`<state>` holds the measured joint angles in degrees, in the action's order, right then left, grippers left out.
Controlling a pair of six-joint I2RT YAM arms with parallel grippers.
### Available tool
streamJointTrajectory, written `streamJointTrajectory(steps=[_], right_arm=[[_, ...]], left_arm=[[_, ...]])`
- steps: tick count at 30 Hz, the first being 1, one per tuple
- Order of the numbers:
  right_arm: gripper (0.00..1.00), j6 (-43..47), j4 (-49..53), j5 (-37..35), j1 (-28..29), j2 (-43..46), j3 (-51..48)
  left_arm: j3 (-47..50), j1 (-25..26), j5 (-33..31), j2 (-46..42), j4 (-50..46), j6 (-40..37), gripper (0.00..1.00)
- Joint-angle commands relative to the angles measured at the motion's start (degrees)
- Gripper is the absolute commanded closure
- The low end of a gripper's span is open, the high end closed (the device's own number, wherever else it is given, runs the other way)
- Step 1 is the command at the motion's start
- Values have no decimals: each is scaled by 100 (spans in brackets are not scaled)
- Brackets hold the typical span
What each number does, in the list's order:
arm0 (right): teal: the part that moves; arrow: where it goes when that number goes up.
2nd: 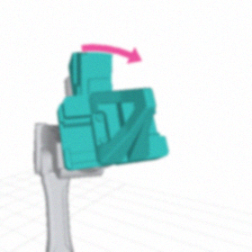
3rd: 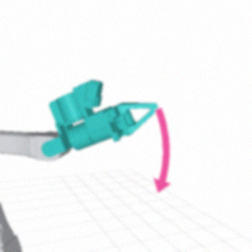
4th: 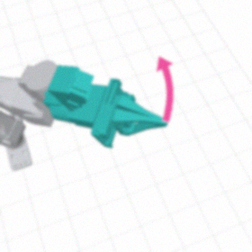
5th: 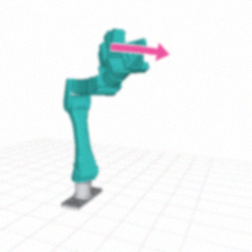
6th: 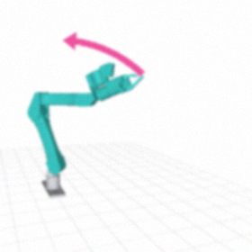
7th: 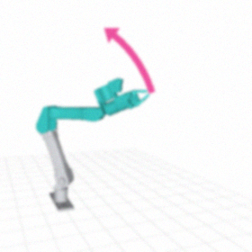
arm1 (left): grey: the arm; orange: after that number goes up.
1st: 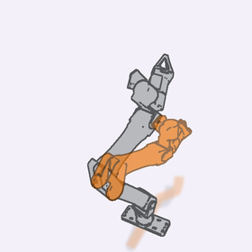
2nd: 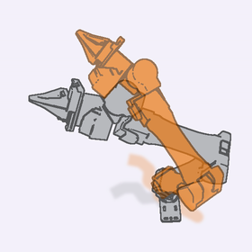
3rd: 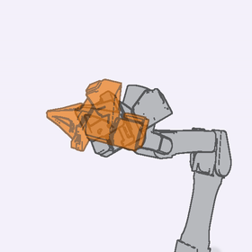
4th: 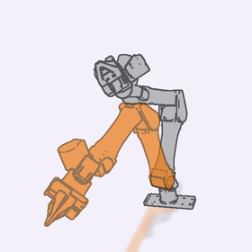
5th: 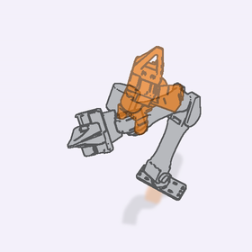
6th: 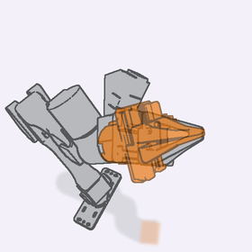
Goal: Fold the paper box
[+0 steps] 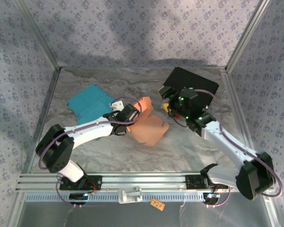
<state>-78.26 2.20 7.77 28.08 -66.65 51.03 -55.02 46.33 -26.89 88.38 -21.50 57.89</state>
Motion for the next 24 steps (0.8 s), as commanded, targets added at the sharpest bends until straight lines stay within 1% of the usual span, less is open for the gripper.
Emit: streamJointTrajectory(steps=[1, 4, 7, 10, 13, 17, 18, 21, 24], right_arm=[[14, 858, 2279, -141, -256, 67, 289], [17, 1098, 2648, -115, -293, 3, 483], [19, 1138, 2735, -72, -238, -129, 564], [22, 1185, 2762, -8, -150, -358, 679], [22, 1327, 2875, -99, 72, -719, 1010], [24, 1553, 3094, -133, 312, -1418, 1676], [25, 1580, 3162, -117, 345, -1581, 1946], [27, 1721, 3195, -19, 378, -1956, 2223], [30, 1795, 3109, 198, 374, -2198, 2227]], left_arm=[[-114, -265, 1312, -218, -932, -368, 100], [-199, -541, 1784, -281, -1204, -769, 100], [-330, -700, 2055, -266, -1383, -1378, 100], [-594, -815, 2125, -5, -1699, -1974, 100], [-800, -838, 2066, 329, -2094, -2454, 100], [-1027, -864, 1755, 730, -2368, -2642, 100], [-1037, -862, 1748, 773, -2319, -2649, 100], [-997, -863, 1608, 821, -2154, -2618, 100], [-808, -862, 1742, 808, -1779, -2605, 96]])
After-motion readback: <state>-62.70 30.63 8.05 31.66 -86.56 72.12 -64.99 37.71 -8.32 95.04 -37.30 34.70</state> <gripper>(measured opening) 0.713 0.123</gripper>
